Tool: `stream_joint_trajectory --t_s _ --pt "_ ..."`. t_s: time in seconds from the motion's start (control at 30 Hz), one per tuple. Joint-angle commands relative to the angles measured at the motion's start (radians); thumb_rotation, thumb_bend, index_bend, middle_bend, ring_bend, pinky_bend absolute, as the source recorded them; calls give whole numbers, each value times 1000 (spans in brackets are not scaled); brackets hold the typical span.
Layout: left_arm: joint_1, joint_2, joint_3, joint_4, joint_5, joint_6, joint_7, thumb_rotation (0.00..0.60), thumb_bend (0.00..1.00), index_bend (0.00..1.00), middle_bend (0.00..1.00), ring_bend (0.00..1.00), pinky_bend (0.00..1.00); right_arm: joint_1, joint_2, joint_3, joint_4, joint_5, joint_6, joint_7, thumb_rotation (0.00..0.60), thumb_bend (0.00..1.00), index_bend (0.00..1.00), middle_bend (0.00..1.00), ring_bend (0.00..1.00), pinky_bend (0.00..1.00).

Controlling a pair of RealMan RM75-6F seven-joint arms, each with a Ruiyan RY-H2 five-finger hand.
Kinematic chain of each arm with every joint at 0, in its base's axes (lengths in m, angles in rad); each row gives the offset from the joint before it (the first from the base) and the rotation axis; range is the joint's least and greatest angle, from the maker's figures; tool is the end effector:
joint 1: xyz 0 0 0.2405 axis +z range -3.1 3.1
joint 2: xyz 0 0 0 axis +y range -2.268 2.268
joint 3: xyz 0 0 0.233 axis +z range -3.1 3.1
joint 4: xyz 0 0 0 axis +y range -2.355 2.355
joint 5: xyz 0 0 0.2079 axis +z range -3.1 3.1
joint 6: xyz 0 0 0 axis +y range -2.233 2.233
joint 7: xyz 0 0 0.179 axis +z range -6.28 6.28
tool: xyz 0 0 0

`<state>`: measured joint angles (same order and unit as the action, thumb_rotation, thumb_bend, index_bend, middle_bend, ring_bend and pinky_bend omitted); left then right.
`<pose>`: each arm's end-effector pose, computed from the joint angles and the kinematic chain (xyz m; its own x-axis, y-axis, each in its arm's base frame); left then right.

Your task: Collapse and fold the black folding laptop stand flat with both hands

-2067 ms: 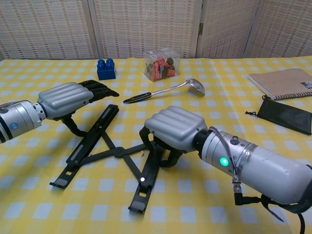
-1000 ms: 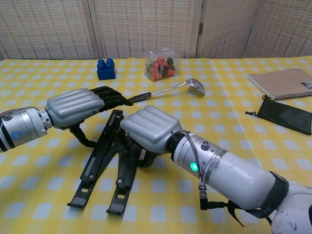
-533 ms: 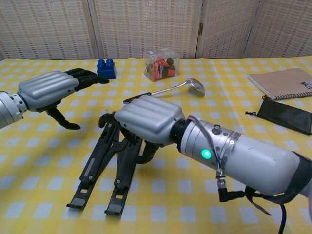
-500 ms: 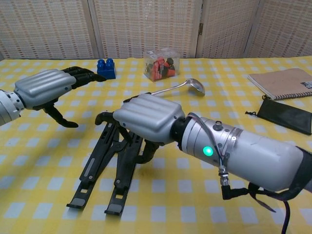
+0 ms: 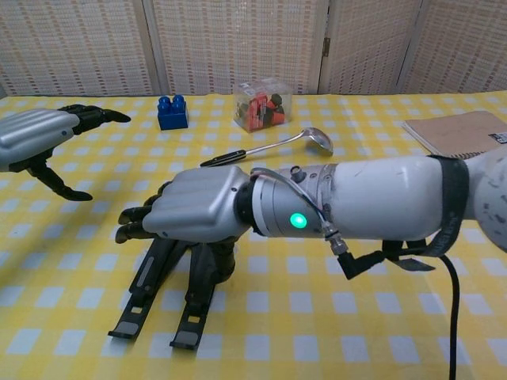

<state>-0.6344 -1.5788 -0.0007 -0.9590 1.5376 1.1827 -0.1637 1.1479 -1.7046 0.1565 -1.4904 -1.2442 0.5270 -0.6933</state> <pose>-0.2191 0.3670 0.0150 0.5190 0.0739 0.8516 0.7775 -0.4546 -0.4345 0.0282 -0.2789 -0.1367 0.8468 0.0071 0.5319 -0.1872 -0.9319 0.3105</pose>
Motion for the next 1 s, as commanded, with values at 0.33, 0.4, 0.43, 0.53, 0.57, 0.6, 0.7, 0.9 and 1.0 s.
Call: stream_joint_trajectory --t_s 0.33,0.4,0.43,0.53,0.57,0.6,0.7,0.9,1.0 --pt "36 -3 9 32 5 10 -32 600 48 31 85 0 12 74 -103 -66 127 65 2 -72 600 253 0 32 101 111" --pt "40 -4 9 38 6 11 -38 600 48 31 84 0 12 81 -110 -69 136 71 4 -72 600 253 0 53 113 114" --pt "42 -5 9 41 7 13 -41 600 48 31 82 0 12 85 -114 -70 143 73 6 -71 600 253 0 71 123 117" --pt "46 -8 7 51 9 17 -49 600 48 31 69 0 11 95 -122 -75 160 76 7 -65 600 253 1 123 150 132" --pt "48 -10 7 55 10 19 -51 600 48 31 65 0 11 98 -124 -76 163 76 6 -61 600 252 10 142 159 136" --pt "49 -12 7 59 11 19 -55 600 48 31 62 0 10 102 -125 -77 167 77 4 -56 600 253 28 163 169 138" --pt "50 -17 9 70 15 14 -62 600 48 31 60 0 9 118 -126 -78 177 83 -12 -49 600 253 79 203 181 141" --pt "55 -22 11 87 20 13 -74 600 48 30 57 0 6 145 -123 -66 186 74 -26 -6 600 253 151 246 202 145" --pt "57 -25 13 98 21 5 -77 600 48 29 57 0 6 154 -117 -65 189 52 -28 21 600 254 185 265 211 145"
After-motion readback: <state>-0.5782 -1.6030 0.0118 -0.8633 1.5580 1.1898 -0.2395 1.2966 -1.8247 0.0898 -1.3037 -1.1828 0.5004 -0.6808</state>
